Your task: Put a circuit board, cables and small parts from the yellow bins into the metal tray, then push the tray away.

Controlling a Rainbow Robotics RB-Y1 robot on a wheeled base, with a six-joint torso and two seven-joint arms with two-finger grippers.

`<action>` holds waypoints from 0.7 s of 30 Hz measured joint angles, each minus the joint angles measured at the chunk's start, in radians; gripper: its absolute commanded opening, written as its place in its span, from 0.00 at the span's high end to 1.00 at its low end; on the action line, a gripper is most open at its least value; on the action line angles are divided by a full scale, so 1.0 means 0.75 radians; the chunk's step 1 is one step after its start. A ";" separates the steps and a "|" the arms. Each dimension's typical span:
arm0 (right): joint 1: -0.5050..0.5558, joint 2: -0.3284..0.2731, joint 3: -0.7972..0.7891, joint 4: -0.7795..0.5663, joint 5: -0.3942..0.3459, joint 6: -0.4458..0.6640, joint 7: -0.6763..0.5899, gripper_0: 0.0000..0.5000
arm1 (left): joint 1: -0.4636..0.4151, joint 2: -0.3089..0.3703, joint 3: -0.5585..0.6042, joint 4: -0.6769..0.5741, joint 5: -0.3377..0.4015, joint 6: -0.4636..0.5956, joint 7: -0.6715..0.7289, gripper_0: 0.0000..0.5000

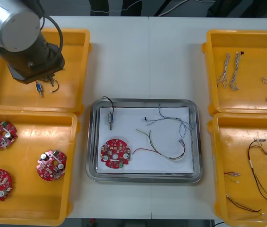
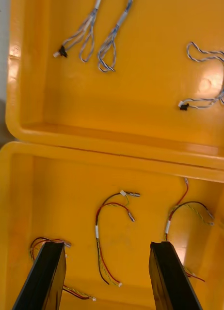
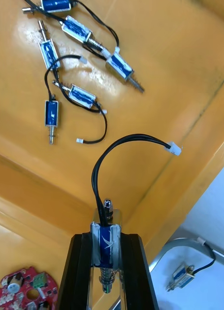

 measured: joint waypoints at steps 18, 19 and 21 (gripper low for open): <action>0.197 0.104 -0.061 -0.024 0.145 0.000 0.000 0.00 | -0.130 -0.277 -0.232 0.000 -0.052 0.005 0.013 1.00; 0.197 0.118 -0.062 -0.025 0.145 0.000 0.000 0.00 | -0.134 -0.294 -0.251 0.000 -0.063 0.005 0.022 1.00; 0.197 0.141 -0.067 -0.027 0.145 0.000 0.000 0.00 | -0.135 -0.327 -0.287 0.000 -0.082 0.006 0.047 1.00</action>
